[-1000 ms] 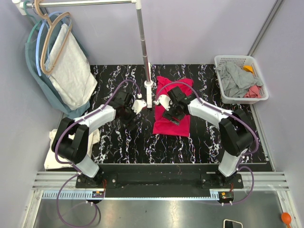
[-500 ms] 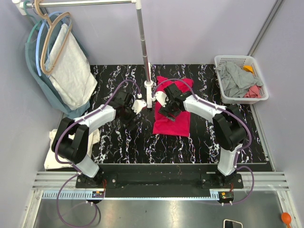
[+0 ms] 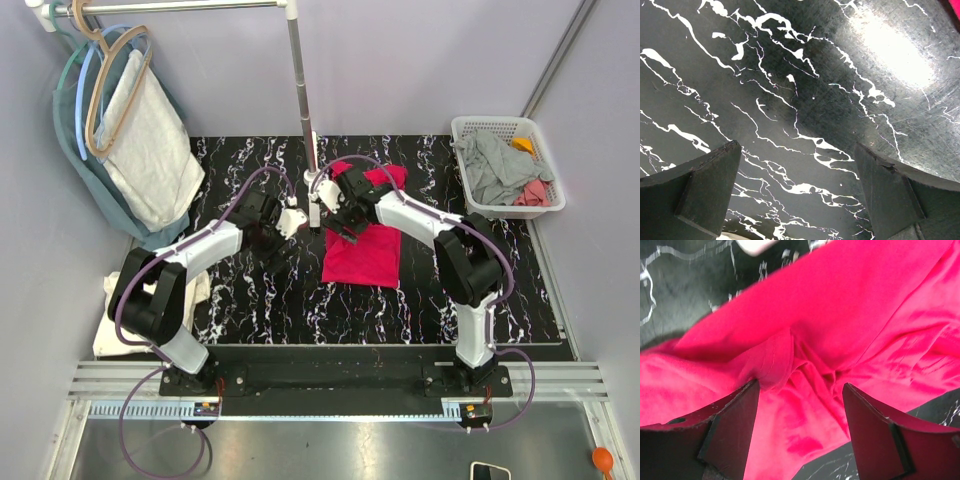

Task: Fold and stack the t-shirts
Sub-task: Fold the tshirt

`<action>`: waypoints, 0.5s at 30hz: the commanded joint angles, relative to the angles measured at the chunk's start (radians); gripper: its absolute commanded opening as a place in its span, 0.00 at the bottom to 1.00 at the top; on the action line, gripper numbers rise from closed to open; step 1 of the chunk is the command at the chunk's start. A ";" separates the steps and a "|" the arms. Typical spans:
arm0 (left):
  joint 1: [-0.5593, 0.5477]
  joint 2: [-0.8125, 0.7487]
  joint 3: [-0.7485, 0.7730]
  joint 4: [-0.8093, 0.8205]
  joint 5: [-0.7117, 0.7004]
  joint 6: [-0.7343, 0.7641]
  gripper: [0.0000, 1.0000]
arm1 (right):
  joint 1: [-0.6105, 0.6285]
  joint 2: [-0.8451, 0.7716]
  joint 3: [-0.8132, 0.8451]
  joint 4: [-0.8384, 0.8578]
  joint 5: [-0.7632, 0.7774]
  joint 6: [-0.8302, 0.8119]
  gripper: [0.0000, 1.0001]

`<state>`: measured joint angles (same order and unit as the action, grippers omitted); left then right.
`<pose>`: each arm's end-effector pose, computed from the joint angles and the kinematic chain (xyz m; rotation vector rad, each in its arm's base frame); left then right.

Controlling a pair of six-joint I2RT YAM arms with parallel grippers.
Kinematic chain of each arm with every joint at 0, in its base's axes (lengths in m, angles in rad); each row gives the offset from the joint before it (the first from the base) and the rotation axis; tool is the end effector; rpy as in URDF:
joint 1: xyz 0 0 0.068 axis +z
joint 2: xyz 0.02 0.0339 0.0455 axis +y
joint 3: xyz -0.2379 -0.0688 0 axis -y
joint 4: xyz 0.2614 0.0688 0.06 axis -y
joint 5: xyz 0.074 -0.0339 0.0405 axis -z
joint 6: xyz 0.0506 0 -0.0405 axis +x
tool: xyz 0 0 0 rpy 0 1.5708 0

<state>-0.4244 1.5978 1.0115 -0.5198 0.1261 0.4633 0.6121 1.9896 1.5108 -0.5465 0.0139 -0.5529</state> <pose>0.3009 -0.1429 0.1456 1.1828 2.3947 -0.1563 0.3614 0.2528 0.1571 -1.4238 2.1706 0.0035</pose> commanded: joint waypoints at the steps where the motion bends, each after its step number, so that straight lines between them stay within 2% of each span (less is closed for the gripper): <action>1: 0.015 -0.045 -0.007 0.063 -0.025 0.005 0.99 | 0.014 0.037 0.083 0.025 0.001 0.024 0.75; 8: 0.029 -0.084 -0.047 0.159 -0.083 -0.028 0.99 | 0.014 0.087 0.143 0.071 0.038 0.060 0.76; 15: 0.042 -0.116 -0.065 0.237 -0.172 -0.058 0.99 | 0.014 0.097 0.152 0.158 0.150 0.117 0.76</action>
<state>-0.3927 1.5322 0.9543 -0.3889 0.0288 0.4335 0.6163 2.0850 1.6180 -0.4797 0.0757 -0.4873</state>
